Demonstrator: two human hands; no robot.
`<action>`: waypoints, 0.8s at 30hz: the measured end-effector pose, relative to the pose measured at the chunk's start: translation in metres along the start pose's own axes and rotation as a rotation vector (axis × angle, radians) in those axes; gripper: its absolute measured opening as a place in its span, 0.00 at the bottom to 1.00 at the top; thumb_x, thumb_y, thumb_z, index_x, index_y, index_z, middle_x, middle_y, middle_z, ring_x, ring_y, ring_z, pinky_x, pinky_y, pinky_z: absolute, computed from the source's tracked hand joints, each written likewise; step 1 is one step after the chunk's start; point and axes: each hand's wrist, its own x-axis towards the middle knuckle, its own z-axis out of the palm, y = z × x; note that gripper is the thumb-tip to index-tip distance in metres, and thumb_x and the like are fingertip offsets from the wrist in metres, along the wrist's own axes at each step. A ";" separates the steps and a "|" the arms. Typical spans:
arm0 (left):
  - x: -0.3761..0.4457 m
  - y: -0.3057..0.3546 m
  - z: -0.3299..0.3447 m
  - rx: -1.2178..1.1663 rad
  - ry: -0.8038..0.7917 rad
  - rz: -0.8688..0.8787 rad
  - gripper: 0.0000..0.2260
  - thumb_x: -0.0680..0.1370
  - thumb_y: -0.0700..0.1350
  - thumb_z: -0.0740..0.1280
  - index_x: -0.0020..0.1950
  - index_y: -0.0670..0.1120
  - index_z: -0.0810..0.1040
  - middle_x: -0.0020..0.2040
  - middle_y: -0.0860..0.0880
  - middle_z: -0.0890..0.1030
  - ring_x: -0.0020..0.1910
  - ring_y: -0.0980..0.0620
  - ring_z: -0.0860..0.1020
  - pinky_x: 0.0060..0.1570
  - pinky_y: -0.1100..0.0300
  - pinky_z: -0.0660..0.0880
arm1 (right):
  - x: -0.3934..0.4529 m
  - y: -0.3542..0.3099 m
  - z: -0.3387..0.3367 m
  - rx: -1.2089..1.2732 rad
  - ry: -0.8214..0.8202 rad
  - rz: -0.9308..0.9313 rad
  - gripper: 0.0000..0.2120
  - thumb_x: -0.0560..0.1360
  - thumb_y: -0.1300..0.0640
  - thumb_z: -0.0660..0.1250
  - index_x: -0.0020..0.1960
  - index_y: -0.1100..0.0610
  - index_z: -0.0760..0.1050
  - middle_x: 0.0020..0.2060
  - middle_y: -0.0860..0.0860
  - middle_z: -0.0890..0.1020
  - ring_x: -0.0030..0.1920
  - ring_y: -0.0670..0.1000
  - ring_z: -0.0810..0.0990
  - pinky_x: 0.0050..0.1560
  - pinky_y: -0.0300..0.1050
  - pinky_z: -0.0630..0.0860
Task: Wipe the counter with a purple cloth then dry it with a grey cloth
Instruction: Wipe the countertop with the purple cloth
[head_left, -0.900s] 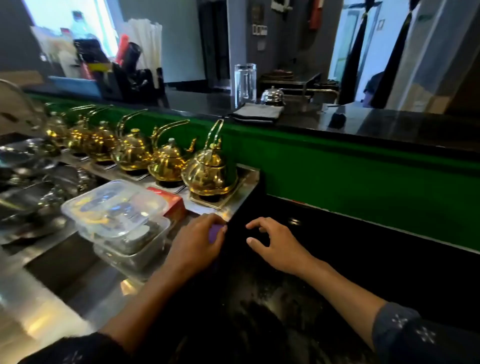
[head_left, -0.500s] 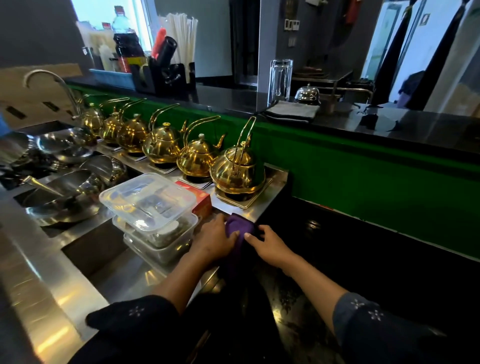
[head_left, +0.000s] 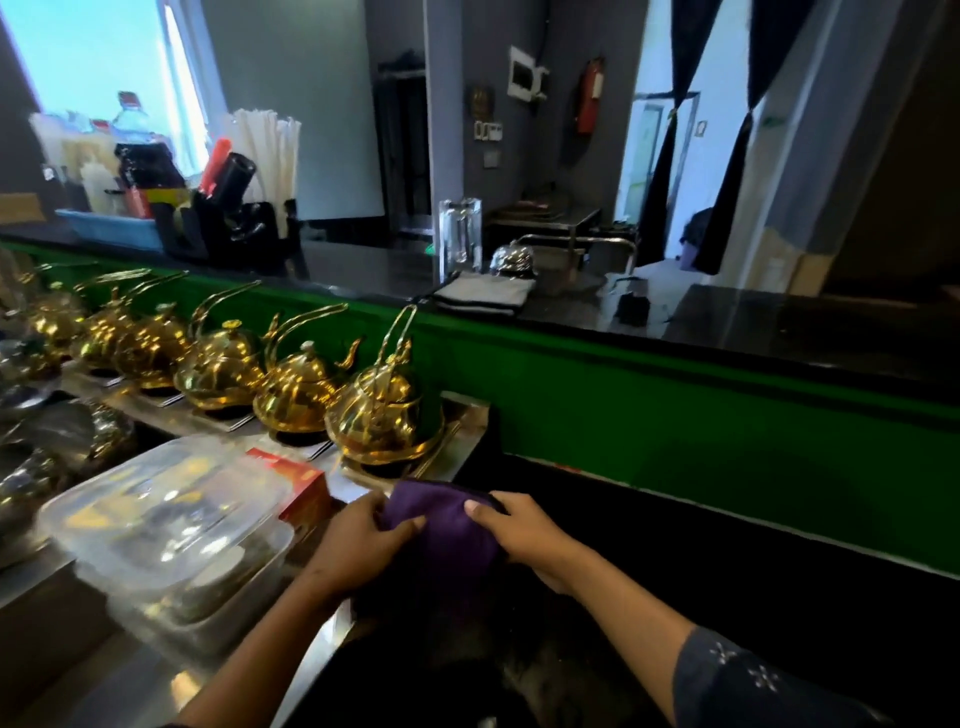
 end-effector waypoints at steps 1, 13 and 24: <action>0.000 0.011 0.003 -0.134 -0.059 0.005 0.12 0.74 0.48 0.71 0.55 0.47 0.75 0.49 0.49 0.81 0.44 0.54 0.82 0.37 0.65 0.77 | -0.003 -0.006 -0.011 0.035 0.040 -0.022 0.11 0.77 0.51 0.66 0.51 0.58 0.80 0.46 0.55 0.85 0.47 0.53 0.84 0.46 0.47 0.78; 0.040 0.153 0.081 -0.417 -0.169 0.365 0.06 0.77 0.39 0.67 0.52 0.46 0.77 0.40 0.43 0.85 0.37 0.50 0.83 0.36 0.57 0.78 | -0.062 -0.068 -0.169 0.125 0.418 -0.202 0.09 0.74 0.67 0.69 0.50 0.56 0.75 0.48 0.55 0.81 0.45 0.50 0.78 0.45 0.41 0.76; 0.096 0.241 0.148 -0.261 -0.101 0.551 0.06 0.76 0.44 0.69 0.51 0.46 0.78 0.41 0.46 0.84 0.38 0.53 0.81 0.35 0.64 0.75 | -0.069 -0.107 -0.267 -0.179 0.762 -0.219 0.12 0.76 0.60 0.69 0.58 0.56 0.77 0.51 0.51 0.79 0.52 0.51 0.78 0.51 0.48 0.78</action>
